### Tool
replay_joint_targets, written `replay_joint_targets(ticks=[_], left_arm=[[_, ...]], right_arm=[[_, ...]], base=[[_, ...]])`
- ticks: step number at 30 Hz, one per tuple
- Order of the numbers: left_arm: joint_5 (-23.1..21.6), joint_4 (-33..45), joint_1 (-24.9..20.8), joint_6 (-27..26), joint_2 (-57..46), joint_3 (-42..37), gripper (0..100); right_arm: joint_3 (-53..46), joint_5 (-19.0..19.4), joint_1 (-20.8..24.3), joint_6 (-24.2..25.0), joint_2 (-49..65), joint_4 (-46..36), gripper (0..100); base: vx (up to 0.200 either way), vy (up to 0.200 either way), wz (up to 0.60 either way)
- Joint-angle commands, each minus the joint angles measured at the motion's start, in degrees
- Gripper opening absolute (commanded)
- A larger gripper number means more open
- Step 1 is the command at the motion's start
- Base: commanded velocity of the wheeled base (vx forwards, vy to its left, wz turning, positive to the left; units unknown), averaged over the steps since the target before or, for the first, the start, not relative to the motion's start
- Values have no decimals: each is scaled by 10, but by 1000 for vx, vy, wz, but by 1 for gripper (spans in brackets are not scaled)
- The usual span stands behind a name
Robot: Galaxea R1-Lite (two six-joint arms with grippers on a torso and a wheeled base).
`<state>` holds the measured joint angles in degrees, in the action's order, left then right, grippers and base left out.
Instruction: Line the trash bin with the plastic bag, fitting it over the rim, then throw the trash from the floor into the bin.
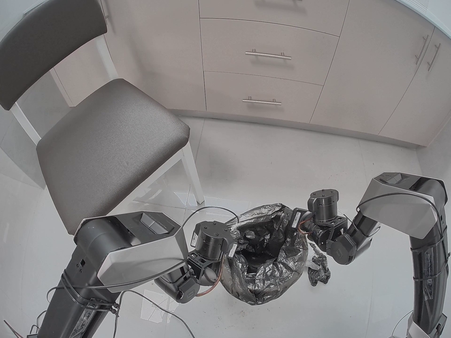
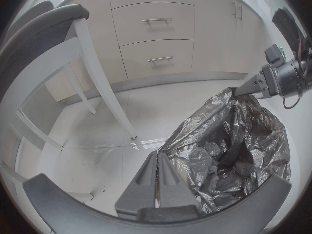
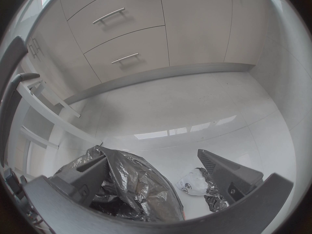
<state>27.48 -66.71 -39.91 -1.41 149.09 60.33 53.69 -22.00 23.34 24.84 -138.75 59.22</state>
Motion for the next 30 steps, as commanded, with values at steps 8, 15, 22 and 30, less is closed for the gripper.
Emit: replay_joint_targets(ticks=[8,15,22,30], left_arm=[[1,5,-13,-7,1,-1,0],[1,5,-14,-4,1,-9,100],[1,4,-13,33,7,-30,100],[1,0,-12,62,14,-32,100]], right_arm=[[1,0,-2,4,-8,15,100],[1,3,-3,4,-10,14,100],[13,0,-12,4,-30,16,100],[14,0,-18,3,-34,16,100]], base=[[0,0,0],[0,0,0],[0,0,0],[0,0,0]])
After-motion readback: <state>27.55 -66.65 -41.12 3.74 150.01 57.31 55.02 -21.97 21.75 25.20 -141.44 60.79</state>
